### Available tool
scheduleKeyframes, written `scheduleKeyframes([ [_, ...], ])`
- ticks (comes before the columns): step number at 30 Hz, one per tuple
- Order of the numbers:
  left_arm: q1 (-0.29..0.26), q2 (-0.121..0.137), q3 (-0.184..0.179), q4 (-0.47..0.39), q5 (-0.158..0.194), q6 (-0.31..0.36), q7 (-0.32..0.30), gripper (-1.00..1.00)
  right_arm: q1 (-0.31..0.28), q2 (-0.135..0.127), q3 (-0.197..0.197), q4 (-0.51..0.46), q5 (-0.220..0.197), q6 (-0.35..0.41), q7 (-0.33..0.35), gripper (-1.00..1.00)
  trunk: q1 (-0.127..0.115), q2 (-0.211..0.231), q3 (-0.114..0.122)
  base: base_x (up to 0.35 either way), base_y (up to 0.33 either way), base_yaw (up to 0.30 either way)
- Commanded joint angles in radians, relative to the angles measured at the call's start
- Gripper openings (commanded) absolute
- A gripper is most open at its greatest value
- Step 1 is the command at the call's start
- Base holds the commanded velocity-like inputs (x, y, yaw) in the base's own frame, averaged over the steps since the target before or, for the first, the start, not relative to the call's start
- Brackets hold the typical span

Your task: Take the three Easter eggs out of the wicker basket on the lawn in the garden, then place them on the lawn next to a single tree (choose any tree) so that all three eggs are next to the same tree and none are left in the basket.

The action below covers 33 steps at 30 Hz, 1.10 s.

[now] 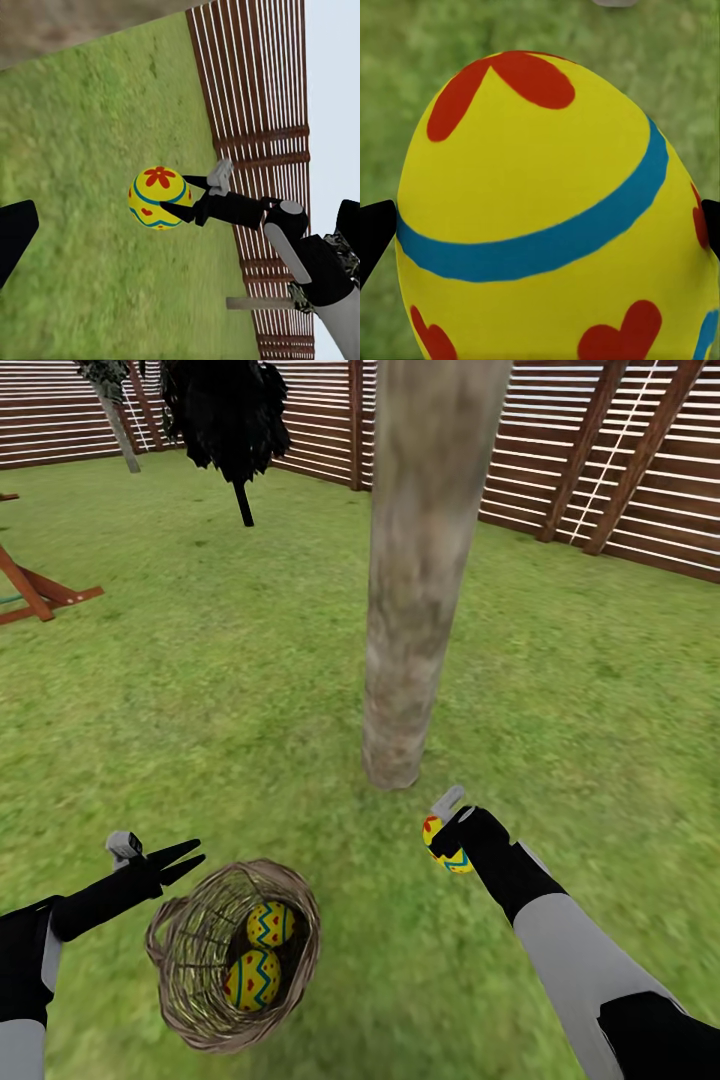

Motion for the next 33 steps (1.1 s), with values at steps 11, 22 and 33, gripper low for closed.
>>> scheduleKeyframes([
  [11, -0.001, 0.000, 0.002, -0.001, -0.010, 0.010, -0.009, 1.00, 0.000, 0.001, 0.001, 0.016, 0.009, -0.025, 0.007, -1.00, 0.042, -0.078, -0.035, 0.000, 0.000, 0.000],
  [22, -0.001, 0.000, 0.002, -0.008, -0.009, 0.014, -0.009, 1.00, 0.000, 0.001, 0.001, 0.019, 0.009, -0.025, 0.008, -1.00, 0.084, -0.155, -0.070, 0.000, 0.000, 0.000],
  [33, -0.001, 0.003, 0.002, -0.018, -0.011, 0.017, -0.009, 1.00, 0.000, 0.001, 0.001, 0.019, 0.009, -0.025, 0.007, -1.00, 0.127, -0.232, -0.104, 0.000, 0.000, 0.000],
])
